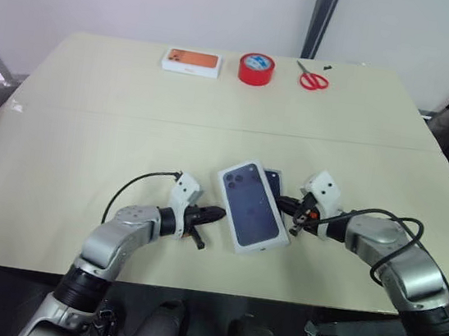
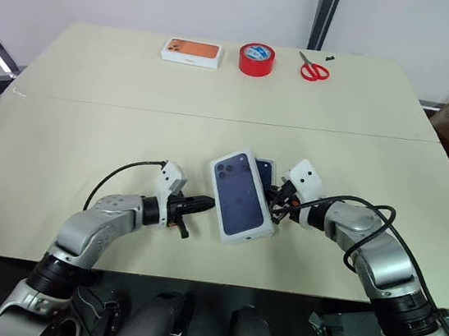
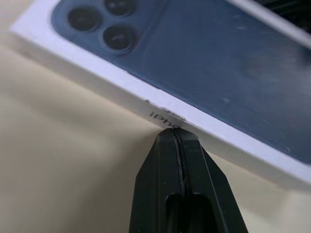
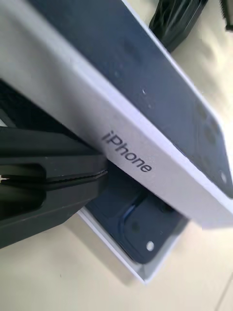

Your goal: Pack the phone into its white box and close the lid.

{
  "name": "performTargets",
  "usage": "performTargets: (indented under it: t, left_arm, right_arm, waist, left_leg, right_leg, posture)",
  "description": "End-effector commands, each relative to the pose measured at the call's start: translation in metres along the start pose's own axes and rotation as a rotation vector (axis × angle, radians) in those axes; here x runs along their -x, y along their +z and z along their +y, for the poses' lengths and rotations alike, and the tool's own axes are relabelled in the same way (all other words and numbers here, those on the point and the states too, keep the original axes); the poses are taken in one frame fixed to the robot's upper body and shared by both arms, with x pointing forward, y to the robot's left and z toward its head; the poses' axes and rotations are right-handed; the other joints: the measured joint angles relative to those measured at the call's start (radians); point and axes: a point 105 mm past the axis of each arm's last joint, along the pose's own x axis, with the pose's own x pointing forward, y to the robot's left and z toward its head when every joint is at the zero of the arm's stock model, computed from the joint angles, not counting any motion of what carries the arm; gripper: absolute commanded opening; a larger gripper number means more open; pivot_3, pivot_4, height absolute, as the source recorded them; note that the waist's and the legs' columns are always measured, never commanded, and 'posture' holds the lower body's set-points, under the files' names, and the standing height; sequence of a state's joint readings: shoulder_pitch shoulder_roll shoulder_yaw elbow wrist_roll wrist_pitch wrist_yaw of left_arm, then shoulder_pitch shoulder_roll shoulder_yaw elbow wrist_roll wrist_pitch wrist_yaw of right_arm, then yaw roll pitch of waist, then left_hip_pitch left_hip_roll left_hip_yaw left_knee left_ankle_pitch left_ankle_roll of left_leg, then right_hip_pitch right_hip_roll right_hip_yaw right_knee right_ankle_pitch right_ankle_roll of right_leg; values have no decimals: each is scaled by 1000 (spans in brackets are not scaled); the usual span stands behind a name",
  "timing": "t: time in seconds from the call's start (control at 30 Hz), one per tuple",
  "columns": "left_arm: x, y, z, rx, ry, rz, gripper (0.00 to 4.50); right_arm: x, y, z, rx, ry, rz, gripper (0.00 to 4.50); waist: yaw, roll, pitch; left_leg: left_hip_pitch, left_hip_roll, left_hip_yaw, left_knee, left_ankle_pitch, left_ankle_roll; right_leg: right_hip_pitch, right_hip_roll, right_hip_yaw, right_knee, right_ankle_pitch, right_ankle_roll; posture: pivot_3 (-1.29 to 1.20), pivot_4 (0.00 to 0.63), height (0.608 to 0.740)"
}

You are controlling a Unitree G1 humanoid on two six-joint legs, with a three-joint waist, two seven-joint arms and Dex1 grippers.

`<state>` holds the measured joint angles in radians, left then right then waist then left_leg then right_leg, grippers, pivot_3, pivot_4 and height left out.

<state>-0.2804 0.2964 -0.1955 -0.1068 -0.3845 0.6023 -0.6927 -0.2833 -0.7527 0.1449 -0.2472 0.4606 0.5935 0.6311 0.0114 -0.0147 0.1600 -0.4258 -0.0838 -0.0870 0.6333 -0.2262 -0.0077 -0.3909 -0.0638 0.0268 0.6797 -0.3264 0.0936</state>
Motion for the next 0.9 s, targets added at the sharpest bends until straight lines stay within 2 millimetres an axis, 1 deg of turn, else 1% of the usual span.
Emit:
performTargets:
  t: [0.03, 0.13, 0.23, 0.33, 0.47, 0.63, 0.9]
  left_arm:
    - [-8, 17, -4, -46, -12, -55, 0]
    - [-11, 22, -4, -54, -13, -69, 0]
    - [-16, 27, -6, -50, -24, -82, 0]
    - [-15, 29, -6, -49, -22, -90, 0]
    - [-13, 30, -3, -40, -10, -96, 0]
    - [-11, 33, 1, -29, 13, -114, 0]
    - [-20, 40, -2, -30, 10, -139, 0]
  right_arm:
    - [5, 14, 4, 50, 4, -53, 15]
    - [7, 13, 2, 47, -8, -50, 15]
    - [10, 7, -4, 53, -42, -21, 15]
    - [11, 2, -13, 65, -87, 3, 15]
    - [9, 6, -25, 77, -146, 8, 15]
    - [7, 7, -28, 93, -158, 19, 15]
    - [4, 7, -36, 97, -193, 30, 15]
  waist:
    - [1, 0, 0]
    - [1, 0, 0]
    - [1, 0, 0]
    - [1, 0, 0]
    - [0, 0, 0]
    - [0, 0, 0]
    - [0, 0, 0]
  left_leg:
    - [0, 0, 0, 0, 0, 0]
    - [0, 0, 0, 0, 0, 0]
    - [0, 0, 0, 0, 0, 0]
    - [0, -1, 0, 0, 0, 0]
    - [0, -1, 0, 0, 0, 0]
    - [0, 0, 0, 0, 0, -1]
    - [0, -1, 0, 0, 1, -1]
  right_leg:
    - [0, 0, 0, 0, 0, 0]
    - [0, 0, 0, 0, 0, 0]
    - [0, 0, 0, 0, 0, 0]
    - [0, 0, 0, 0, 0, 0]
    - [0, 0, 0, 0, 0, 0]
    - [0, 0, 0, 1, 0, 0]
    - [0, 0, 0, 1, 0, 0]
  posture:
    - [0, 150, 734]
    - [0, 150, 734]
    - [0, 150, 734]
    - [0, 150, 734]
    - [0, 150, 734]
    - [0, 150, 734]
    - [0, 150, 734]
